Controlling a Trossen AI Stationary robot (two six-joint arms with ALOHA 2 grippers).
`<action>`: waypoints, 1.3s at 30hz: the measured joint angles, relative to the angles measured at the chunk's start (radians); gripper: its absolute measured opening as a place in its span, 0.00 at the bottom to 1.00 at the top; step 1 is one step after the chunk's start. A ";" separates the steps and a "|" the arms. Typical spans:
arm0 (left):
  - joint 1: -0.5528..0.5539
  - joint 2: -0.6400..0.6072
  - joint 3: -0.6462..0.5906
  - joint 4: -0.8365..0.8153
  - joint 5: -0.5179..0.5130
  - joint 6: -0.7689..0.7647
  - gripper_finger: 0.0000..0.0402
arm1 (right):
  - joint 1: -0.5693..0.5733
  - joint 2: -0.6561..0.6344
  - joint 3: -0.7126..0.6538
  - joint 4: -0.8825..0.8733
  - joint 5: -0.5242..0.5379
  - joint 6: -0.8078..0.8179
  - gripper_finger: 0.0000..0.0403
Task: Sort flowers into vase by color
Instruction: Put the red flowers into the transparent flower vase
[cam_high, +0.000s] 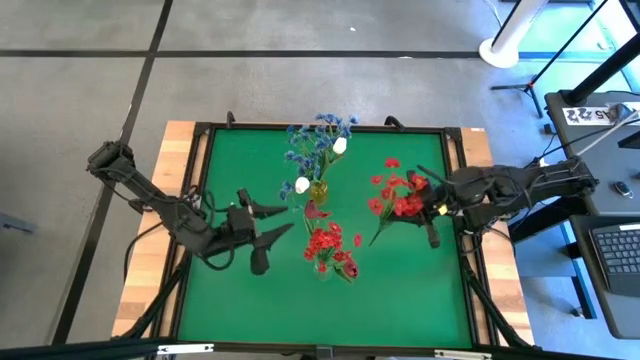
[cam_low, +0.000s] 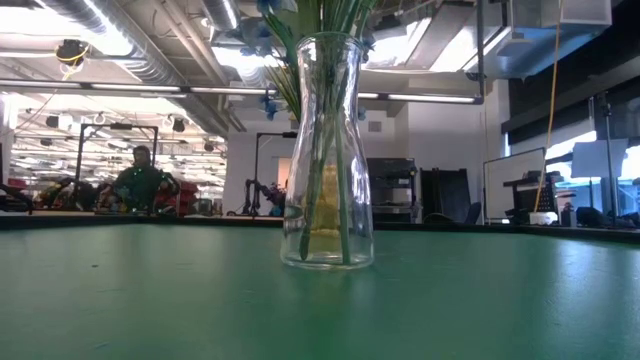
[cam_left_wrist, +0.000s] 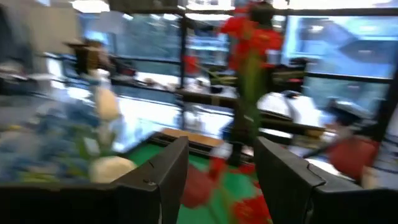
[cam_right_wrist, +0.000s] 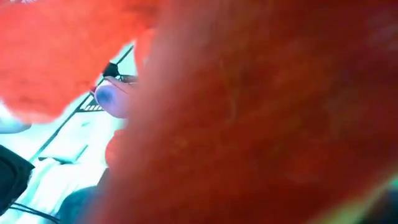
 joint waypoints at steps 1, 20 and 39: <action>0.000 0.000 0.000 -0.021 0.035 -0.032 0.44 | 0.000 0.010 0.000 0.005 -0.009 0.006 0.00; 0.046 0.000 -0.068 -0.185 0.261 -0.247 0.31 | 0.328 0.270 0.001 0.329 0.312 -0.200 0.00; 0.093 0.001 -0.270 0.124 0.401 -0.268 0.27 | 0.233 0.427 0.001 0.565 0.175 -0.260 0.00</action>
